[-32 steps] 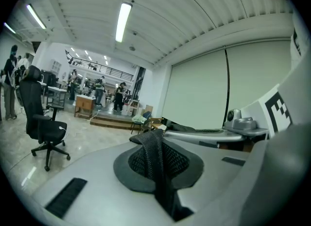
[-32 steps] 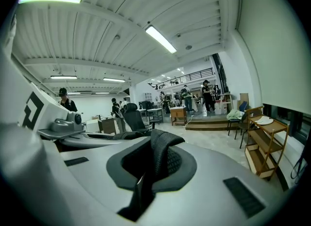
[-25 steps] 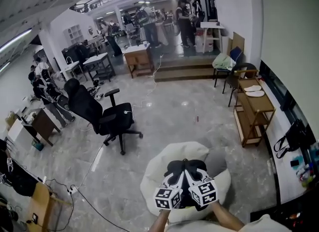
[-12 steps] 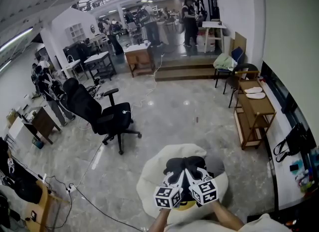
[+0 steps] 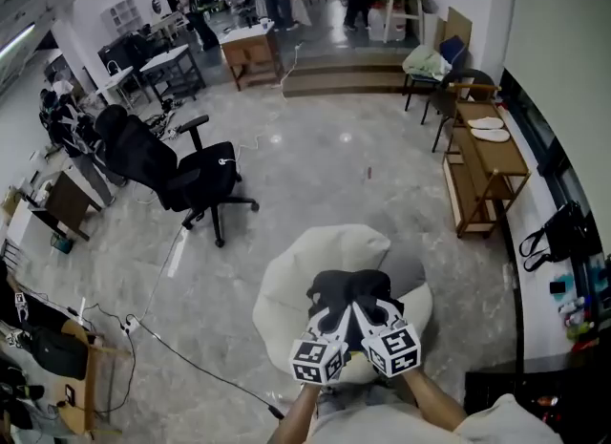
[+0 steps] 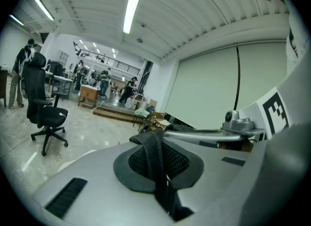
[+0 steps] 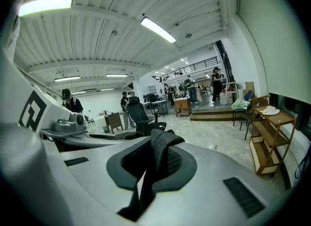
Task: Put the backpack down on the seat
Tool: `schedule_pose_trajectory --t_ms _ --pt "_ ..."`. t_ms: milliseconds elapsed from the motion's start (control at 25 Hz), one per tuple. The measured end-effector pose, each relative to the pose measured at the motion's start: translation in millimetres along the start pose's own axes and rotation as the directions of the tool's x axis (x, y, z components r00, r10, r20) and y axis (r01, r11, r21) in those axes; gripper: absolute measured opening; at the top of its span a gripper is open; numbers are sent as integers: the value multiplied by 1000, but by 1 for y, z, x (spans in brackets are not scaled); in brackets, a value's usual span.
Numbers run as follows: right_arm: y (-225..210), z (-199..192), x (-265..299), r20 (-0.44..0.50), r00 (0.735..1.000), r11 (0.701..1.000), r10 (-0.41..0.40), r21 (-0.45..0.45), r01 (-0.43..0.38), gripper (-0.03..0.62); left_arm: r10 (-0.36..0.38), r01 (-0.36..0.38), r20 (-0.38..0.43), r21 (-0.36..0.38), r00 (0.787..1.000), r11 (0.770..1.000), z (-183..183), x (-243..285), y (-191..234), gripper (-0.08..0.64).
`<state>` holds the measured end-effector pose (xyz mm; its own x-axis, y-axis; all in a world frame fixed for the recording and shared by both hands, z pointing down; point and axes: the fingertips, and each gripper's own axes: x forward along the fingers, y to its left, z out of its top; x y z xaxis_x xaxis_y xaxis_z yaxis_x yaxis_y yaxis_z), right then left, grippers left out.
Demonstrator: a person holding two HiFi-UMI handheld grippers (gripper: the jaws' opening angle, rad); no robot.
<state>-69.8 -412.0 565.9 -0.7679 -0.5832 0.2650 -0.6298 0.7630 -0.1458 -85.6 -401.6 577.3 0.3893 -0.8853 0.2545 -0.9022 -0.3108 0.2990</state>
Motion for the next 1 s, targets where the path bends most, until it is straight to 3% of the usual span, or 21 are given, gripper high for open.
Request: schedule_pose_trajectory --t_ms 560,1000 --pt "23 -93 -6 -157 987 996 37 92 -23 31 1 -14 -129 -103 992 995 -93 -21 6 38" --pt "25 -166 -3 -268 961 989 69 143 -32 31 12 -52 -221 -174 975 983 -165 -21 15 38"
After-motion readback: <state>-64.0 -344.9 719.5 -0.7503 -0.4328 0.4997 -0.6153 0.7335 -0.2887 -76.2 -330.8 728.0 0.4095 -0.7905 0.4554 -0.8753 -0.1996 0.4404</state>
